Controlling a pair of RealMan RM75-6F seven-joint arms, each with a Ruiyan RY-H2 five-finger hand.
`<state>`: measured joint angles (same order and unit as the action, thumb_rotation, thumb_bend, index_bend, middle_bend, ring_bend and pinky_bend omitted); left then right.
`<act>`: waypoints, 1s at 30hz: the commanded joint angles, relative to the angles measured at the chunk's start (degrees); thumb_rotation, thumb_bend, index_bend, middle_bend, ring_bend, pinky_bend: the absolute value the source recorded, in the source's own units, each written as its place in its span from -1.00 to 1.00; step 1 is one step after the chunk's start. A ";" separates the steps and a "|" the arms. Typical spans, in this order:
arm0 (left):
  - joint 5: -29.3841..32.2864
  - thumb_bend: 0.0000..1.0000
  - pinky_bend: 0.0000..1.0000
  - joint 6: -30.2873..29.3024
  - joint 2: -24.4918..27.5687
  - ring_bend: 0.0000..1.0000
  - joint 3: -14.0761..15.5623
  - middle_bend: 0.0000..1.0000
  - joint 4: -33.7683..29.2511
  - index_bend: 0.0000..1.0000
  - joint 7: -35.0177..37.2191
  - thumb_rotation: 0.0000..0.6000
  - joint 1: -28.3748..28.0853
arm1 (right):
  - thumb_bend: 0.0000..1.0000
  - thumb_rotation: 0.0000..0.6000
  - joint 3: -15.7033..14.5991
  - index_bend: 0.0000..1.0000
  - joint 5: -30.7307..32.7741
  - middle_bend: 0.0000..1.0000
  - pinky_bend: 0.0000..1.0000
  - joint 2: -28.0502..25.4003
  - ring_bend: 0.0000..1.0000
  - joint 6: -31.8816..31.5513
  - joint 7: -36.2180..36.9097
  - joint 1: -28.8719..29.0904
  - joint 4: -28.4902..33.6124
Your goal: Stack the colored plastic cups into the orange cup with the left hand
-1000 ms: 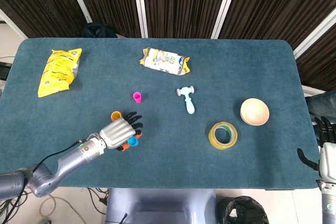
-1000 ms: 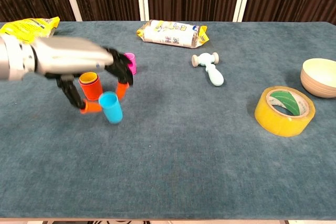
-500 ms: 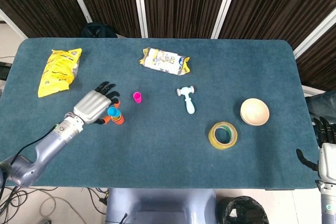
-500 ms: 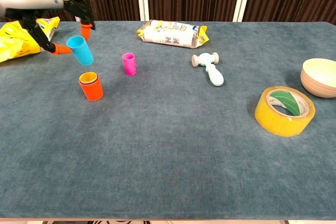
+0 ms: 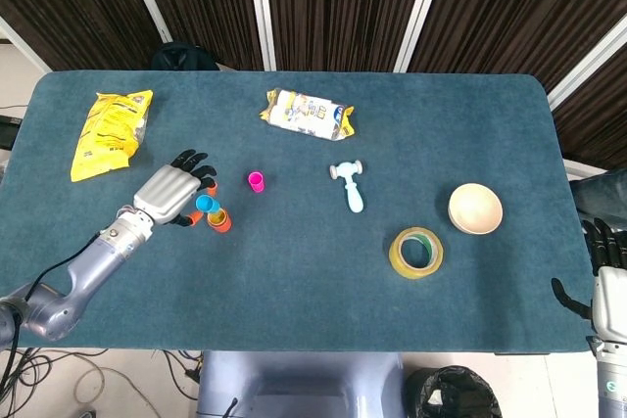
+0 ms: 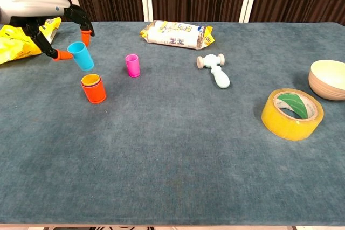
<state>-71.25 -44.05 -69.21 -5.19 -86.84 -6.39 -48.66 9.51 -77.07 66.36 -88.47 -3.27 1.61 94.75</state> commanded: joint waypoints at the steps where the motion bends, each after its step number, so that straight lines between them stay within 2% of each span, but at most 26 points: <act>1: -0.20 -0.33 -1.00 0.28 -0.60 -1.00 0.22 -0.58 0.46 -0.09 -0.18 1.00 -0.10 | -0.35 1.00 0.02 -0.81 -0.02 -0.84 -0.83 -0.04 -0.75 -0.04 0.08 -0.02 0.02; 20: 0.20 -0.34 -1.00 1.59 -3.22 -1.00 1.09 -0.58 2.76 -0.10 -1.18 1.00 -0.16 | -0.35 1.00 0.16 -0.81 0.02 -0.84 -0.83 -0.24 -0.75 -0.21 0.36 -0.11 0.05; 26: 1.08 -0.38 -1.00 2.82 -3.26 -1.00 1.44 -0.64 2.93 -0.44 -1.60 1.00 -0.32 | -0.35 1.00 0.20 -0.81 0.09 -0.84 -0.83 -0.30 -0.75 -0.26 0.42 -0.16 0.12; 30: 2.45 -0.40 -1.00 3.60 -2.87 -1.00 1.50 -0.67 2.76 -0.57 -2.77 1.00 -0.56 | -0.35 1.00 0.22 -0.81 0.04 -0.84 -0.83 -0.43 -0.75 -0.33 0.48 -0.20 0.30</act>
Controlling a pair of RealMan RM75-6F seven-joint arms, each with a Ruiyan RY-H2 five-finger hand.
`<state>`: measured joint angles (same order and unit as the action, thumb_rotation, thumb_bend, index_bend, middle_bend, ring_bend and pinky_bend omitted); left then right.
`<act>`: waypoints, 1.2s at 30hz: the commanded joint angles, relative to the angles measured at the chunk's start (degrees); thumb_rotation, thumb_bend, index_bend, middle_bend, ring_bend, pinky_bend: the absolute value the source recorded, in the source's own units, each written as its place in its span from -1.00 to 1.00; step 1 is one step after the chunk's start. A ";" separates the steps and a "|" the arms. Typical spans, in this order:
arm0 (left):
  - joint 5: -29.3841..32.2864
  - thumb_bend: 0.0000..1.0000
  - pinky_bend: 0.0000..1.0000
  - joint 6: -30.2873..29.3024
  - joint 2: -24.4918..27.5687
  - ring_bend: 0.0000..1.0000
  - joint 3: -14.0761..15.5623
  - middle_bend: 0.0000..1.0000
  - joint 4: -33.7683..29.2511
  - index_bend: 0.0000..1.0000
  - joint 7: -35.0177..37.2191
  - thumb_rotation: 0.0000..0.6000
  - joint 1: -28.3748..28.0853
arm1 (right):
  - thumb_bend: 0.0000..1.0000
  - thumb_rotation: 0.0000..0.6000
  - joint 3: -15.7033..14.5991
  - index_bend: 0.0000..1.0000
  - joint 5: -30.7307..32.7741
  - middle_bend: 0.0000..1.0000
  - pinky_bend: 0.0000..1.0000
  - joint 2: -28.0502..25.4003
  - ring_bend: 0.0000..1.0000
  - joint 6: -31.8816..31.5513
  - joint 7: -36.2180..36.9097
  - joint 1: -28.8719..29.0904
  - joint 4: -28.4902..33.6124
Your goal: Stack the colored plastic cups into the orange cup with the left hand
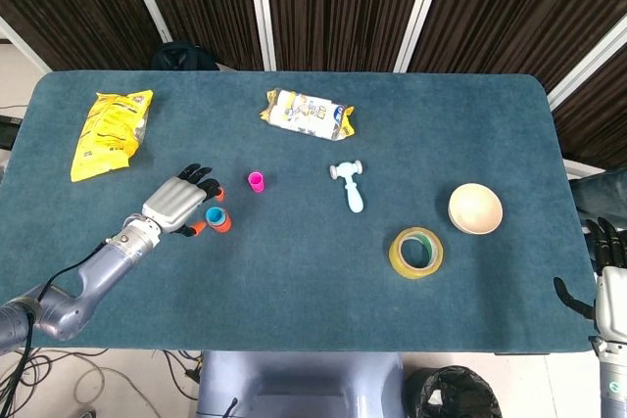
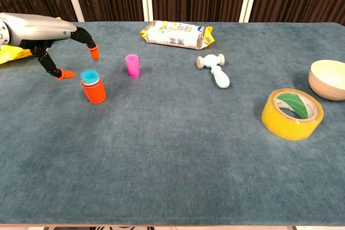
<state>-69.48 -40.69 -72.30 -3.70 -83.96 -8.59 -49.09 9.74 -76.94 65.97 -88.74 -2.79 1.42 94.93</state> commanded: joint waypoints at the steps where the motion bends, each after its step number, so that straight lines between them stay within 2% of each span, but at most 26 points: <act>1: 1.22 -0.40 -1.00 0.11 0.33 -1.00 -0.18 -0.68 -0.25 -0.59 -0.84 1.00 -0.13 | -0.35 1.00 0.00 -0.81 -0.10 -0.84 -0.83 -0.12 -0.75 -0.15 -0.03 -0.06 0.23; 7: 3.84 -0.41 -1.00 -0.83 -0.26 -1.00 -2.06 -0.68 -0.58 -0.61 -1.33 1.00 -0.61 | -0.35 1.00 -0.11 -0.81 0.04 -0.84 -0.83 0.05 -0.75 0.23 -0.16 0.05 0.02; 12: 5.27 -0.41 -1.00 -3.23 -2.55 -1.00 -4.90 -0.68 0.17 -0.59 -2.05 1.00 -1.72 | -0.35 1.00 -0.25 -0.81 -0.15 -0.84 -0.83 0.30 -0.75 0.32 -0.52 0.16 0.00; 18: 11.20 -0.41 -1.00 -1.02 -5.99 -1.00 -6.92 -0.68 4.10 -0.59 -5.49 1.00 -5.02 | -0.35 1.00 -0.16 -0.81 0.12 -0.84 -0.83 0.30 -0.75 0.43 -0.44 0.17 -0.16; 30: 19.18 -0.41 -1.00 -0.91 -15.37 -1.00 -7.20 -0.67 13.14 -0.57 -13.24 1.00 -9.60 | -0.35 1.00 0.23 -0.81 0.80 -0.84 -0.83 -0.12 -0.75 0.48 0.59 -0.02 -0.13; 36: 21.57 -0.41 -1.00 -1.21 -19.27 -1.00 -7.13 -0.65 17.10 -0.48 -14.97 1.00 -10.54 | -0.35 1.00 0.24 -0.81 0.85 -0.84 -0.83 -0.24 -0.75 0.57 0.73 -0.03 -0.08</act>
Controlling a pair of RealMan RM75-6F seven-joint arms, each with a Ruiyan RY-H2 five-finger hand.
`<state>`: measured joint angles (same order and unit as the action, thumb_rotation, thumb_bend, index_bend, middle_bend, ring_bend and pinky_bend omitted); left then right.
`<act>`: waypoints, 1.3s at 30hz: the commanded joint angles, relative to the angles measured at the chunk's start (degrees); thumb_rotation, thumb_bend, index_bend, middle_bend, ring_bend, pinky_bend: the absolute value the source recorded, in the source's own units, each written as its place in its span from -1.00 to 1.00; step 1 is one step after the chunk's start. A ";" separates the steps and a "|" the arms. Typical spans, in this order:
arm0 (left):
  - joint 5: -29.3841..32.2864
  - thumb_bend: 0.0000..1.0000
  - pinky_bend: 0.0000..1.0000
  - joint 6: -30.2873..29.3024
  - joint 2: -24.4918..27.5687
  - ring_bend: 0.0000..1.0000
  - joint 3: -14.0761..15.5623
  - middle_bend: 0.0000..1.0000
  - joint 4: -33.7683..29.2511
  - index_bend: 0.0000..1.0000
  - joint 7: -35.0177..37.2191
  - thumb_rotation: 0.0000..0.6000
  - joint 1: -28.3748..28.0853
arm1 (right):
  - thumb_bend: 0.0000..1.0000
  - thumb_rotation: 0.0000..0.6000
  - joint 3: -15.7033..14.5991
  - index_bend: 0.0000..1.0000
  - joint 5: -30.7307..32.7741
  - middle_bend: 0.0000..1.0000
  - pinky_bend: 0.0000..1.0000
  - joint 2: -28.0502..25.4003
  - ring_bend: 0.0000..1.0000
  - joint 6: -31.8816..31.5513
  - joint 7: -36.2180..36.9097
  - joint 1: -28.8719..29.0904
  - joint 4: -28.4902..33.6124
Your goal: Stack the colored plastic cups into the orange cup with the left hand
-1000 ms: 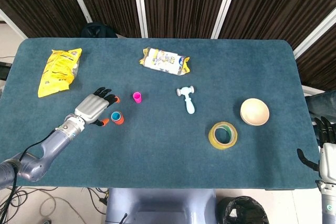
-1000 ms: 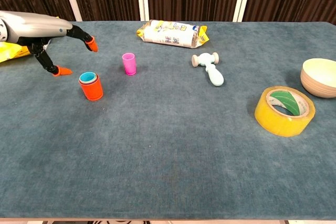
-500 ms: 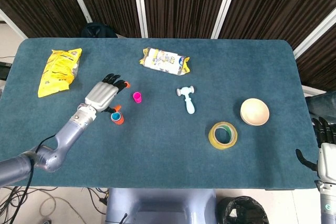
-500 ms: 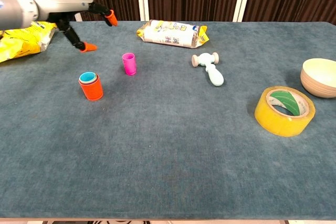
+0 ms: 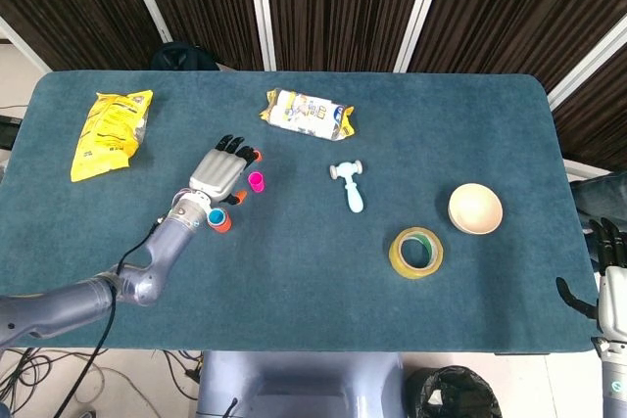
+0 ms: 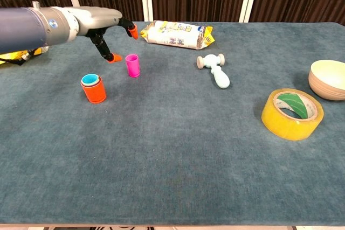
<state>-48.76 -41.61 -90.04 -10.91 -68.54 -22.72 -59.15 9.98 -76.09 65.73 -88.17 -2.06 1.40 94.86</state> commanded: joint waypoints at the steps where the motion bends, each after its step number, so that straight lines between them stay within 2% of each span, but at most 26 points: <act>1: 1.02 -0.41 -1.00 -0.27 -1.92 -1.00 0.17 -0.65 2.13 -0.47 -1.06 1.00 -0.58 | -0.35 1.00 0.00 -0.81 0.03 -0.84 -0.83 -0.01 -0.75 0.01 0.00 -0.01 -0.02; 20: 3.93 -0.39 -1.00 -0.54 -8.43 -1.00 0.15 -0.62 10.12 -0.30 -4.36 1.00 -1.88 | -0.35 1.00 -0.04 -0.81 0.29 -0.84 -0.83 0.40 -0.75 0.47 -0.22 0.20 -0.54; 39: 2.18 -0.36 -1.00 -0.18 -11.42 -1.00 -0.16 -0.58 13.81 -0.20 -3.79 1.00 -2.18 | -0.35 1.00 -0.15 -0.81 0.19 -0.84 -0.83 0.49 -0.75 0.82 0.15 0.32 -0.58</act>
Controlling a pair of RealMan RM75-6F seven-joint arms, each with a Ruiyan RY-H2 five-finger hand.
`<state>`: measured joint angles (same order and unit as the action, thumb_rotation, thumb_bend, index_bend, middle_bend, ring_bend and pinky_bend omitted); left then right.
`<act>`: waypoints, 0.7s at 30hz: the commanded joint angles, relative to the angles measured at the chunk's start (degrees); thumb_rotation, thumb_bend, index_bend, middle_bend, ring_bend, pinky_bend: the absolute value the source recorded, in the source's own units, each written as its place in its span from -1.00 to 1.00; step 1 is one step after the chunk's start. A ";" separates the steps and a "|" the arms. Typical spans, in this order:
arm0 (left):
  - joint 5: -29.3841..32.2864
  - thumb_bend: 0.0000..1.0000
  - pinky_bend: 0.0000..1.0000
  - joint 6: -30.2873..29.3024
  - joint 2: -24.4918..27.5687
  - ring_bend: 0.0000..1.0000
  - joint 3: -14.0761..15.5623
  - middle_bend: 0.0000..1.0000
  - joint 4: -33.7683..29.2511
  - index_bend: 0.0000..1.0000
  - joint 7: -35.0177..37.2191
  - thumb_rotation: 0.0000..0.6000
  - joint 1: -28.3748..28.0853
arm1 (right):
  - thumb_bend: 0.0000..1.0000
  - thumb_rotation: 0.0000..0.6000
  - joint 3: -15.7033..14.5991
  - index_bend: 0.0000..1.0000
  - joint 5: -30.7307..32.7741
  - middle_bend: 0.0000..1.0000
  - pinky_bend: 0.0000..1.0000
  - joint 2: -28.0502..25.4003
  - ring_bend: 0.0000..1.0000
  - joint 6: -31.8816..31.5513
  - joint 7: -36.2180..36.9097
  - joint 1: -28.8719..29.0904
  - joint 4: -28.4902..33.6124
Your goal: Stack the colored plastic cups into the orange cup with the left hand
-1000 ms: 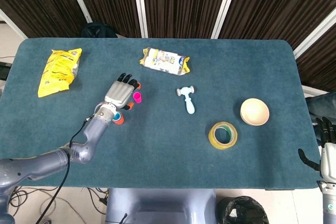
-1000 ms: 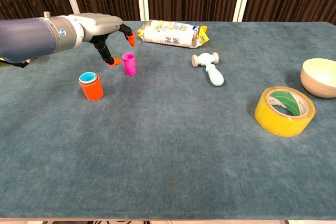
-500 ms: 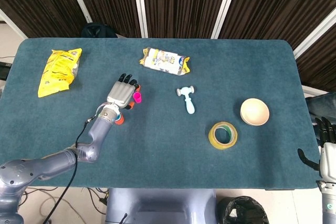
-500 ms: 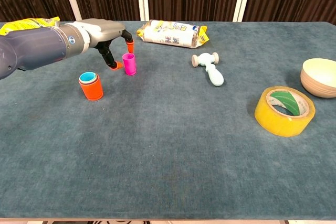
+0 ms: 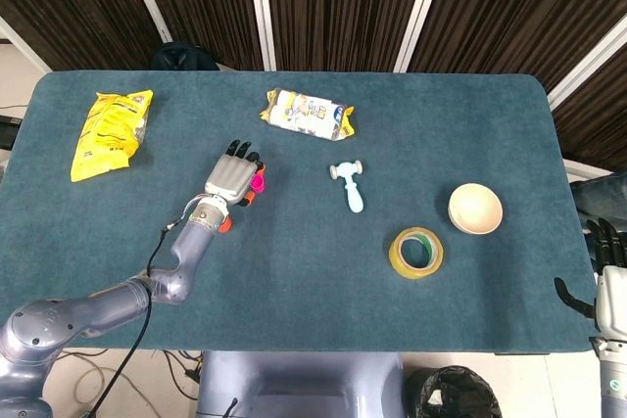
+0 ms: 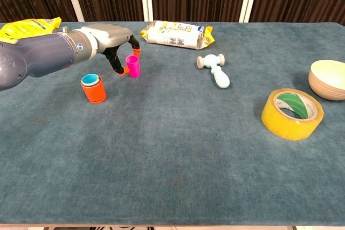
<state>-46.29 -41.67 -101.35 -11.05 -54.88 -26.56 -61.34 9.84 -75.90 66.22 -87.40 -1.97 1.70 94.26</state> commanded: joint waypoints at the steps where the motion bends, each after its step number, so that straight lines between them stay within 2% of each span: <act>1: -0.38 -0.36 -1.00 -0.14 -0.13 -1.00 -0.01 -0.58 0.21 -0.20 0.05 1.00 0.04 | -0.35 1.00 -0.02 -0.81 0.00 -0.84 -0.83 -0.01 -0.75 0.08 0.06 0.02 0.01; 14: -1.61 -0.20 -1.00 -0.56 -0.70 -1.00 -0.18 -0.52 0.80 -0.07 0.20 1.00 0.33 | -0.35 1.00 -0.05 -0.81 -0.03 -0.84 -0.83 -0.11 -0.75 0.15 0.17 0.02 0.07; 21: -2.69 -0.19 -1.00 -1.84 0.57 -1.00 -1.23 -0.52 -1.32 -0.07 0.99 1.00 0.48 | -0.35 1.00 0.02 -0.81 -0.05 -0.84 -0.83 -0.15 -0.75 0.05 0.28 0.02 0.06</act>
<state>-48.56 -43.04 -101.34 -11.91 -55.38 -25.92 -60.92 9.85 -75.95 66.08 -87.34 -1.70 1.72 94.32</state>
